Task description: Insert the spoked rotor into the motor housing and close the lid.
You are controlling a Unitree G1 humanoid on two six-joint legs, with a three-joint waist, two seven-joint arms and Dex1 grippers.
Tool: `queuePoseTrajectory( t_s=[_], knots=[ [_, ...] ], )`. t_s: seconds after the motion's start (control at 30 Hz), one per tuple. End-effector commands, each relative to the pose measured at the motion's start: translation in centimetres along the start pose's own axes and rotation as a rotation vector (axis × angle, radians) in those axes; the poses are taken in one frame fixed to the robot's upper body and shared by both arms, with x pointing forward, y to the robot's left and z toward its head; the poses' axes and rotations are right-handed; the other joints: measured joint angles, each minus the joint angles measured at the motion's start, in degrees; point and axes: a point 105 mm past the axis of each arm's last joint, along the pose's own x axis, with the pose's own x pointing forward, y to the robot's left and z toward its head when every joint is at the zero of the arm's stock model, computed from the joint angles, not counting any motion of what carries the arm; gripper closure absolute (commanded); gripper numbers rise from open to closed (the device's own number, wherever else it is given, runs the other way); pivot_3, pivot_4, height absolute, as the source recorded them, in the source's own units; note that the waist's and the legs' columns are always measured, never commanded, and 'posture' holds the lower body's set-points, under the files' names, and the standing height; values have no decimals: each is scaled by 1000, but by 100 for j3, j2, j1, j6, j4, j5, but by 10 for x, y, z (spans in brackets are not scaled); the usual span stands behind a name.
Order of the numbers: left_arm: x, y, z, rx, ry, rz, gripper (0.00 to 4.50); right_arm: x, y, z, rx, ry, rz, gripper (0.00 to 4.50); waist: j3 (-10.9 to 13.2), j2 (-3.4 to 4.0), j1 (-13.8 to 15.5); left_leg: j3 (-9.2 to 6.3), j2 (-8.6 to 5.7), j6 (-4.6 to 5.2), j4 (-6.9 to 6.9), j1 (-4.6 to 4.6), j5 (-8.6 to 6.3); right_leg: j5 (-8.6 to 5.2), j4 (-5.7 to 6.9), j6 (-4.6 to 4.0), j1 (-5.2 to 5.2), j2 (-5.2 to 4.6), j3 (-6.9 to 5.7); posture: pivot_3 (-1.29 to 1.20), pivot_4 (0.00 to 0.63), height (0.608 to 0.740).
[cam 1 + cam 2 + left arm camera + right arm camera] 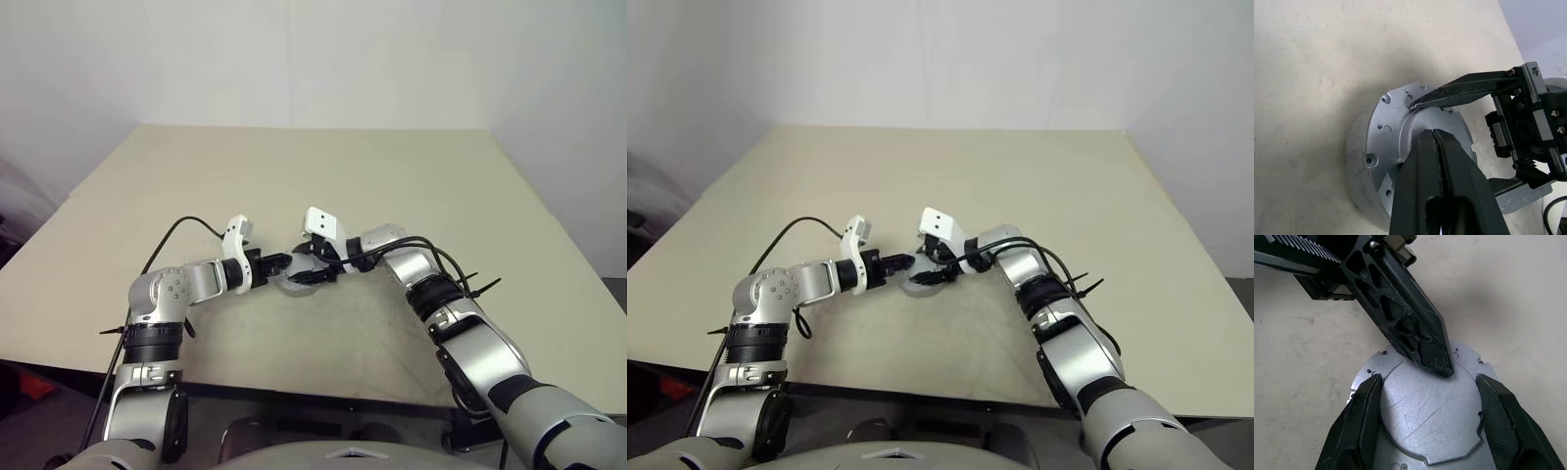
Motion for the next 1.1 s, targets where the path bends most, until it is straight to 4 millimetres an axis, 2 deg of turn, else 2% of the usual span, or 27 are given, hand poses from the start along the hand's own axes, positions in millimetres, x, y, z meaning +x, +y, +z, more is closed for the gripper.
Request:
queuePoseTrajectory(
  t_s=[0.03, 0.1, 0.13, 0.17, 0.2, 0.23, 0.47, 0.73, 0.93, 1.1],
  knots=[
    [1, 15, -18, -18, 87, 78, 4446, -5, 13, -58, 154, 200, 10, 1555, 0, 1, 0, 0, 0, 0, 0, 0, 0, 0, -1, 0, 0, 0, 0, 0, 0, 740],
    [0, 16, -18, -18, 85, 77, 4446, -5, 15, -54, 155, 183, 32, 1555, 0, 1, 3, 0, 0, 0, 0, -1, 0, 0, -3, 0, 1, 0, 0, 0, 0, 740],
    [0, 16, -18, -18, 85, 77, 4500, -5, 14, -52, 150, 178, 31, 816, 1, 0, 6, 0, -1, 0, 0, -2, 0, 0, -4, 0, 1, -1, 0, 0, 0, 740],
    [0, 16, -18, -18, 85, 77, 4500, -5, 13, -51, 142, 173, 23, 582, 0, -1, 6, 0, -1, 0, 0, -4, 0, 0, -5, 0, 2, -1, 0, 0, 0, 740],
    [0, 16, -17, -17, 85, 76, 4500, -5, 13, -49, 130, 168, 18, 152, -2, 1, 4, 2, 0, 0, 0, -6, 1, 0, -6, 0, 1, -1, 1, 0, 0, 740],
    [-1, 16, -17, -17, 85, 75, 4500, -5, 12, -48, 122, 163, 15, 32, -4, 2, 3, 2, 0, -1, 0, -6, 2, 1, -6, -1, 1, 0, 1, 0, 0, 740],
    [-3, 18, -13, -23, 68, 80, 4500, -5, 15, -31, 103, 90, 48, 32, 5, -3, -6, 7, 4, -9, -2, -12, 6, 4, -13, -28, -3, 3, -1, 0, 0, 740],
    [-4, 17, -9, -22, 57, 71, 4500, -12, 21, 10, 152, -118, 131, 32, 58, -35, -7, 7, 11, -13, -2, -27, 9, 4, -16, -29, -16, 8, -5, 0, 0, 740],
    [-2, 14, -11, -16, 69, 54, 4500, -17, 13, 32, 247, -235, 121, 32, 61, -37, -8, 6, 11, -16, 4, -65, 13, 8, -19, -29, -40, 9, -14, 0, 0, 740],
    [-2, 14, -10, -13, 70, 50, 4500, -17, -5, 40, 307, -281, 15, 32, 72, -44, -8, 3, 11, -16, 11, -71, 14, 9, -15, -28, -40, 8, -18, 0, 0, 740]
  ],
)
